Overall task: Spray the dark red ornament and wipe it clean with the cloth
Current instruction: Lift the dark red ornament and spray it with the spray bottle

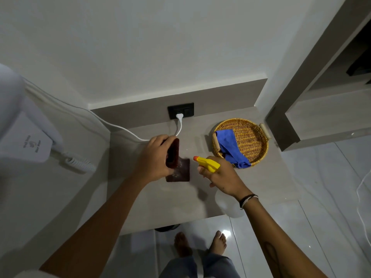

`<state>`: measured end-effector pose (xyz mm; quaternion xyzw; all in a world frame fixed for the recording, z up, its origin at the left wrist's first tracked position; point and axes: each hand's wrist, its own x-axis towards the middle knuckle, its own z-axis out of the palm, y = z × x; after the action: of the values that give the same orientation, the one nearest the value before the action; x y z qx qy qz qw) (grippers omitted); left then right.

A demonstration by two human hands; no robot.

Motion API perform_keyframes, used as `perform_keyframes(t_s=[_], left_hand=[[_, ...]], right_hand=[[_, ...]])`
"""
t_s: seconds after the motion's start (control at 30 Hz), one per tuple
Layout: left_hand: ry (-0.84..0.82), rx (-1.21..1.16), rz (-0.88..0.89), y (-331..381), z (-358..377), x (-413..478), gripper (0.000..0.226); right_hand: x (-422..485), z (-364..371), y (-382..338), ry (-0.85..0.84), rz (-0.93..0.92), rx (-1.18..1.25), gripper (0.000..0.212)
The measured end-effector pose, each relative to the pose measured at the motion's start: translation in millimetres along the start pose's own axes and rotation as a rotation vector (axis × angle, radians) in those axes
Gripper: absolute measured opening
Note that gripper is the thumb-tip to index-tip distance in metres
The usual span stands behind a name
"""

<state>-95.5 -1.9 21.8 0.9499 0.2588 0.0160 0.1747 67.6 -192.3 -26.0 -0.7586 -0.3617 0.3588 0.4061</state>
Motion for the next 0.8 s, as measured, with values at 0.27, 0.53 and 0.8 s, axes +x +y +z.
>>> perform_keyframes(t_s=[0.27,0.53,0.8], left_hand=[[0.087,-0.126,-0.124,-35,-1,-11,0.11],[0.086,-0.126,-0.146,-33,-4,-16,0.109],[0.106,0.028,-0.123,-22,-4,-14,0.105]], right_hand=[[20,18,-22,-0.067,-0.03,-0.017,0.028],[26,22,-35,-0.08,-0.04,-0.009,0.027],[20,13,-24,0.005,-0.022,-0.075,0.027]])
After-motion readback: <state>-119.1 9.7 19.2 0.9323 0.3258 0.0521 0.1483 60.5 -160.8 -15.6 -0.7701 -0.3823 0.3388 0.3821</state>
